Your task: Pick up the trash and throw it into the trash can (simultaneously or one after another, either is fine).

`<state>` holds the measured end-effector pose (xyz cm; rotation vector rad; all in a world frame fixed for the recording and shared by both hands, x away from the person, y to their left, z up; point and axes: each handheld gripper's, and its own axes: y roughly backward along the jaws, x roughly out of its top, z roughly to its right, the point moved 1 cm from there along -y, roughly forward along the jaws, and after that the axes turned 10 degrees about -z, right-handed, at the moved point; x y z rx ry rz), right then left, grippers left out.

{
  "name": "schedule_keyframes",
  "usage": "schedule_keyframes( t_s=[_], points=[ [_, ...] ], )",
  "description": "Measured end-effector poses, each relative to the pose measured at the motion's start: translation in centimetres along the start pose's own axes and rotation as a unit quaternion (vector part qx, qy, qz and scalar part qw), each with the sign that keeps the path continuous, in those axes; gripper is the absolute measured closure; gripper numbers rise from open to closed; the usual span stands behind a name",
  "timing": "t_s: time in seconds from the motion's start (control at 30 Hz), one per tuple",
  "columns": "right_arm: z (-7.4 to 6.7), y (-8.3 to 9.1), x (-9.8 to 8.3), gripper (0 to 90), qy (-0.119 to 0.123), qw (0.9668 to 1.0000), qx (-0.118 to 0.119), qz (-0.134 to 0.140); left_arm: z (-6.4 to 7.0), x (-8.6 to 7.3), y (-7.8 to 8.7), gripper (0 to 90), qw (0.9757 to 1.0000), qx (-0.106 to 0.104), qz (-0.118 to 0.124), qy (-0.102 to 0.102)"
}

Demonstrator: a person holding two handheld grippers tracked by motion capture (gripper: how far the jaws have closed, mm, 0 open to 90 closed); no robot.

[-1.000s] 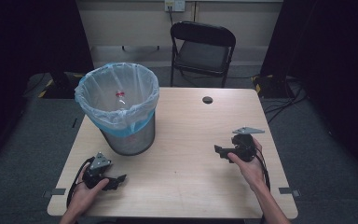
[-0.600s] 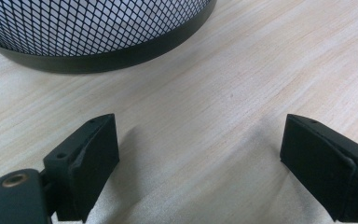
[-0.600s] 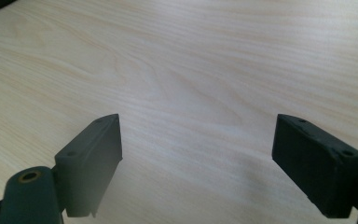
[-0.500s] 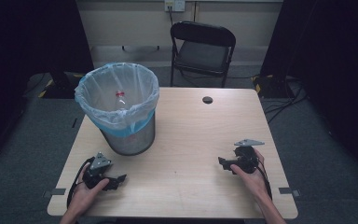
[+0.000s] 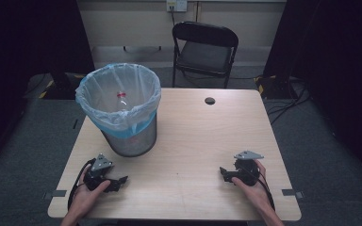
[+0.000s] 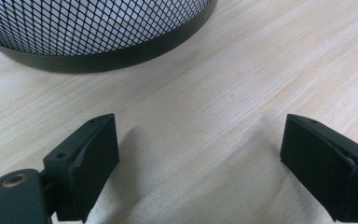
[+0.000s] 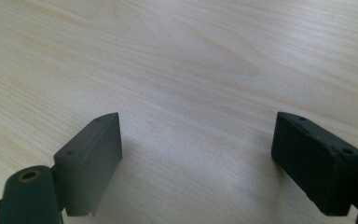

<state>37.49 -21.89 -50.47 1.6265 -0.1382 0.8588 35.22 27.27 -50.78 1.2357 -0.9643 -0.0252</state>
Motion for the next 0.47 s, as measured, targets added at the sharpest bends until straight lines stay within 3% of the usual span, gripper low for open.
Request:
schedule_keyframes(
  t_s=[0.47],
  points=[
    [-0.11,0.03,-0.32,15.1,-0.003,0.9999,-0.006,0.010,0.00,0.00,0.00,11.0,1.0000,0.000,0.000,0.000]
  ],
)
